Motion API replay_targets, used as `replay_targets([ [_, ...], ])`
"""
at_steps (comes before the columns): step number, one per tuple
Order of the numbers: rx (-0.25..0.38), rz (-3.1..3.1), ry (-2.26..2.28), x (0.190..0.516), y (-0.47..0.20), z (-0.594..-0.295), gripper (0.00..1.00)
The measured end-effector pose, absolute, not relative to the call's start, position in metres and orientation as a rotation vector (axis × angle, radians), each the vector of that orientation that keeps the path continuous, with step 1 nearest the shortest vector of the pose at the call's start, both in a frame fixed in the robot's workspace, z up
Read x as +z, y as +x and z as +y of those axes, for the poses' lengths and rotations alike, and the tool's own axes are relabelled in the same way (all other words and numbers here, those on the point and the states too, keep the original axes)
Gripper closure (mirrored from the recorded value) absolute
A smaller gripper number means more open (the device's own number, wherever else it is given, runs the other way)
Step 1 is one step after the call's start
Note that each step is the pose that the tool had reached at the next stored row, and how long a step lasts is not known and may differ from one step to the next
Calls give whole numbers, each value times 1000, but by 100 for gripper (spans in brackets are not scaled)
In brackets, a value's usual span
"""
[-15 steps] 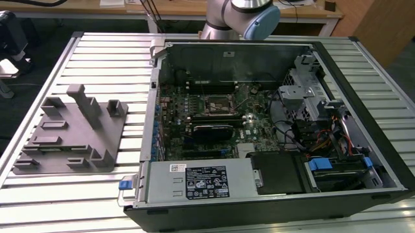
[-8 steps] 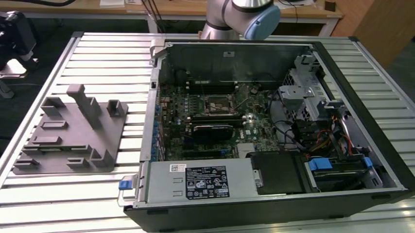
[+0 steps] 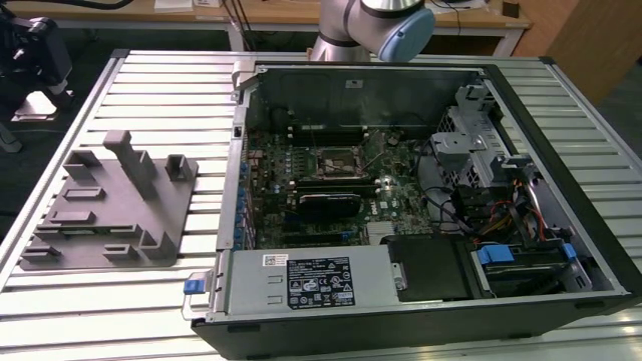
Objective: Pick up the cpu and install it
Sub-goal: 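Pick up the cpu and move it towards the insertion slot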
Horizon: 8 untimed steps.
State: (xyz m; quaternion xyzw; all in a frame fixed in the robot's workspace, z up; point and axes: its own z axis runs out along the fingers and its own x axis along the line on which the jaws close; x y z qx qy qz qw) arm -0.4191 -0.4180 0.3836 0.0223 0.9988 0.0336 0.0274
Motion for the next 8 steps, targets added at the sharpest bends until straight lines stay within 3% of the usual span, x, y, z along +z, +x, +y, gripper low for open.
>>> replay_targets([
  [8,104,3084,69,384,-404,-418,45],
])
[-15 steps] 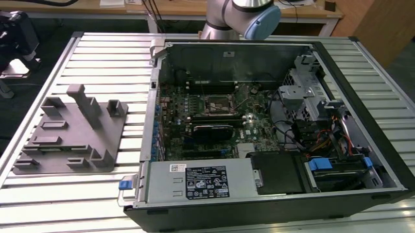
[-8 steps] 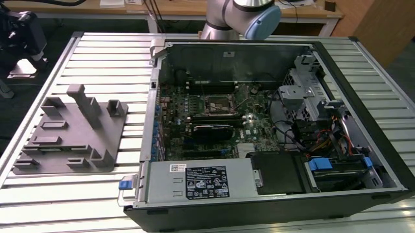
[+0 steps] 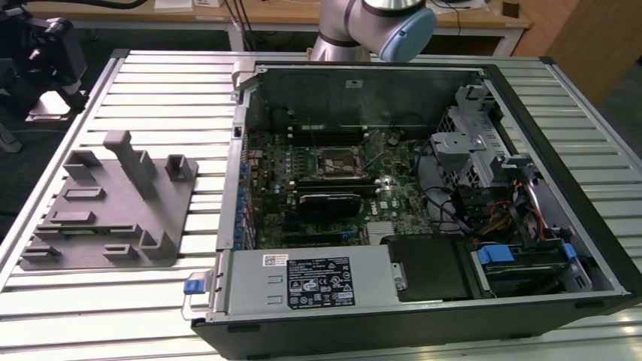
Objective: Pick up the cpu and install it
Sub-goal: 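Pick up the cpu and move it towards the insertion slot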
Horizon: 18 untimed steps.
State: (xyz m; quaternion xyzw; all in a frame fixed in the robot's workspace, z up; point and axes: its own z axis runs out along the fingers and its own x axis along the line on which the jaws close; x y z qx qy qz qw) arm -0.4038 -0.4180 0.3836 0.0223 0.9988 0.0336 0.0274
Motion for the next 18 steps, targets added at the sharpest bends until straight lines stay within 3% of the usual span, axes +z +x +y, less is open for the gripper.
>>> replay_targets([
  [18,104,3084,69,384,-366,-418,45],
])
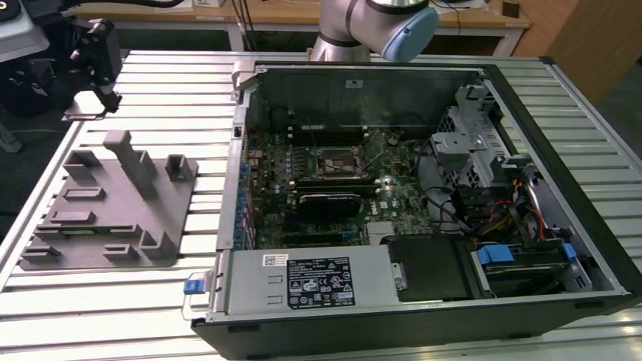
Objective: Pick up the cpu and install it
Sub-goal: 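Pick up the cpu and move it towards the insertion slot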
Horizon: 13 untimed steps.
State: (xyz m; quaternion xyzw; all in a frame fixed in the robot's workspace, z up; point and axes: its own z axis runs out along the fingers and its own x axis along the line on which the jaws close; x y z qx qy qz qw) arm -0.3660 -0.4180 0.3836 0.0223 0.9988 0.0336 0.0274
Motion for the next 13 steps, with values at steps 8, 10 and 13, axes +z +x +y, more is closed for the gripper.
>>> replay_targets([
  [8,104,3084,69,384,-348,-418,45],
  [10,104,3084,69,384,-343,-418,45],
  [13,104,3084,69,384,-335,-418,45],
])
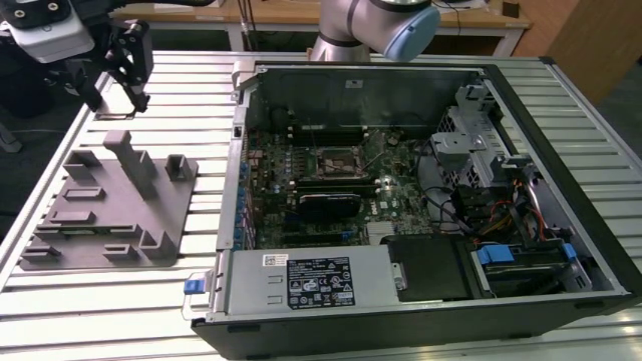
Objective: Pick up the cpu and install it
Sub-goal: 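Pick up the cpu and move it towards the insertion slot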
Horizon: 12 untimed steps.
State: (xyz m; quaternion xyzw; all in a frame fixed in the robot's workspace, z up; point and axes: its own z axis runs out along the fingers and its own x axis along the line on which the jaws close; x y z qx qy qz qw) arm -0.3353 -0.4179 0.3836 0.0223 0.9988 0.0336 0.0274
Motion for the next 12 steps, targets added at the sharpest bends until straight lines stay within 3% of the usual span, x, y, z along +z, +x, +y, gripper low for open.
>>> replay_targets([
  [12,104,3084,69,384,-306,-418,45],
])
